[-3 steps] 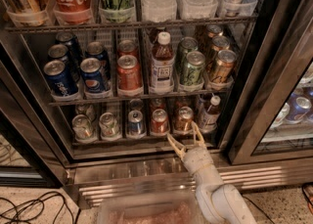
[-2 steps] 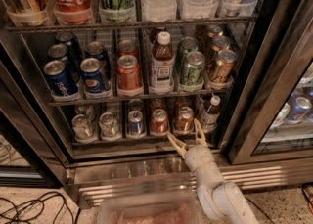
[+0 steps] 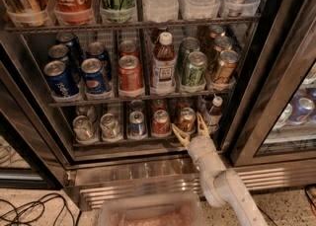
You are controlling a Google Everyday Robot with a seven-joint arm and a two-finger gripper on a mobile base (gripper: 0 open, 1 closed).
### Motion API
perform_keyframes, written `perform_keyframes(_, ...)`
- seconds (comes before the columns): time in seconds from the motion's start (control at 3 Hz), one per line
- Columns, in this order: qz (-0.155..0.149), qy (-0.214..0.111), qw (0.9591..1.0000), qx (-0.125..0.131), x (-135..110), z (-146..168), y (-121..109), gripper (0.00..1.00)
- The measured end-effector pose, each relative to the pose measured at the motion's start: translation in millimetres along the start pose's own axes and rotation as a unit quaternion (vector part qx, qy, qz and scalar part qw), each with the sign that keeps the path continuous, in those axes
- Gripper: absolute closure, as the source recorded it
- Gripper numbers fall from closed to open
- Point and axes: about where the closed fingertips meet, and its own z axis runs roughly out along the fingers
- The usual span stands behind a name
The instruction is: Pick orange can from bottom shelf of fridge
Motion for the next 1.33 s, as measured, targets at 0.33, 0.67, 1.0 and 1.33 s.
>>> perform_keyframes(0.33, 0.000, -0.001, 1.0000, -0.001, 2, 7, -1, 0.33)
perform_keyframes(0.67, 0.001, -0.004, 1.0000, 0.000, 2, 13, -3, 0.44)
perform_keyframes(1.0, 0.012, -0.010, 0.9999, 0.001, 0, 17, -4, 0.61)
perform_keyframes(1.33, 0.012, -0.010, 0.9999, 0.001, 0, 17, -4, 0.85)
